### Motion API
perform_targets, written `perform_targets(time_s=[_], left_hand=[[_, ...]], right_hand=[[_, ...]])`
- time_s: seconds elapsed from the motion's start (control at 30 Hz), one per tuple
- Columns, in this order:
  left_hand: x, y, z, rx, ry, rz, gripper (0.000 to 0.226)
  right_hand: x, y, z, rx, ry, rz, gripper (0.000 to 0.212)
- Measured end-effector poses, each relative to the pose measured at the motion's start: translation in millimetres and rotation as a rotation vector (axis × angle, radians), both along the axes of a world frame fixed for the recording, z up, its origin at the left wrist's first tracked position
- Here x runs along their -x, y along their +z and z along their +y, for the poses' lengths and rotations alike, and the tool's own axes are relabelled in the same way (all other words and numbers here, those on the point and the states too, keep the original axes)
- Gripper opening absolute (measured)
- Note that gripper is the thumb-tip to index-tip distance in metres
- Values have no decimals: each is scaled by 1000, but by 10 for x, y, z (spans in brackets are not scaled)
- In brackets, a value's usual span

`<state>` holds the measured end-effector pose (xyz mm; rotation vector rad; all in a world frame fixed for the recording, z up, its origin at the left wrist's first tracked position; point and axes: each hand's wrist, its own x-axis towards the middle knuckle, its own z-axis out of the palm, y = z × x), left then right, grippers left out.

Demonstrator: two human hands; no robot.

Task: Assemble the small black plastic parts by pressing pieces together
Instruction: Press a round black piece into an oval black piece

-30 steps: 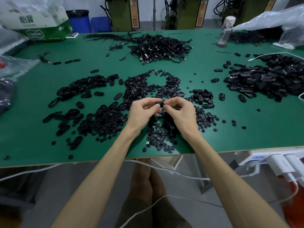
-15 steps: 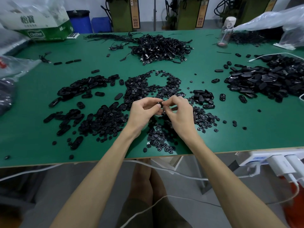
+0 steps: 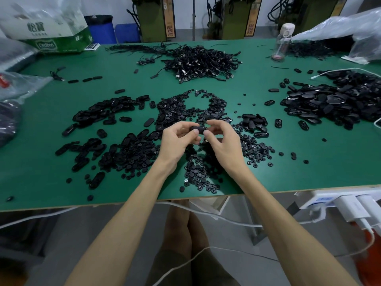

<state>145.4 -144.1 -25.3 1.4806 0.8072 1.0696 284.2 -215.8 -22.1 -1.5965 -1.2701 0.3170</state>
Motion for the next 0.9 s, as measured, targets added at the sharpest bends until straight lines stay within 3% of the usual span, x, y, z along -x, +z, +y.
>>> perform_targets(time_s=[0.13, 0.63, 0.9], left_hand=[[-3, 9, -17, -52, -31, 34, 19], [-12, -5, -16, -34, -59, 69, 13], [-11, 1, -20, -77, -22, 81, 14]], right_hand=[[-2, -22, 1, 10, -9, -9, 16], [20, 44, -68, -78, -4, -13, 14], [84, 36, -83, -171, 45, -176, 14]])
